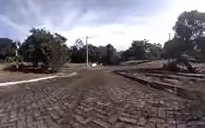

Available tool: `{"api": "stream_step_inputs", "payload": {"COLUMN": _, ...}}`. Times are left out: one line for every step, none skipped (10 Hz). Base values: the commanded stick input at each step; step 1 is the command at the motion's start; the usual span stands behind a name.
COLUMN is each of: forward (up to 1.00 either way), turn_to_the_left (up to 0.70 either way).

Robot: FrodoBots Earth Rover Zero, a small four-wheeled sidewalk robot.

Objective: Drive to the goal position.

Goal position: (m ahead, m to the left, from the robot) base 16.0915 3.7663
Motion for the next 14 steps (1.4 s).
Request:
{"api": "stream_step_inputs", "payload": {"forward": 1.00, "turn_to_the_left": 0.00}}
{"api": "stream_step_inputs", "payload": {"forward": 1.00, "turn_to_the_left": 0.00}}
{"api": "stream_step_inputs", "payload": {"forward": 1.00, "turn_to_the_left": 0.00}}
{"api": "stream_step_inputs", "payload": {"forward": 1.00, "turn_to_the_left": 0.00}}
{"api": "stream_step_inputs", "payload": {"forward": 1.00, "turn_to_the_left": 0.00}}
{"api": "stream_step_inputs", "payload": {"forward": 1.00, "turn_to_the_left": 0.00}}
{"api": "stream_step_inputs", "payload": {"forward": 1.00, "turn_to_the_left": 0.00}}
{"api": "stream_step_inputs", "payload": {"forward": 1.00, "turn_to_the_left": 0.00}}
{"api": "stream_step_inputs", "payload": {"forward": 1.00, "turn_to_the_left": 0.00}}
{"api": "stream_step_inputs", "payload": {"forward": 1.00, "turn_to_the_left": 0.00}}
{"api": "stream_step_inputs", "payload": {"forward": 1.00, "turn_to_the_left": 0.00}}
{"api": "stream_step_inputs", "payload": {"forward": 1.00, "turn_to_the_left": 0.00}}
{"api": "stream_step_inputs", "payload": {"forward": 1.00, "turn_to_the_left": 0.00}}
{"api": "stream_step_inputs", "payload": {"forward": 1.00, "turn_to_the_left": 0.00}}
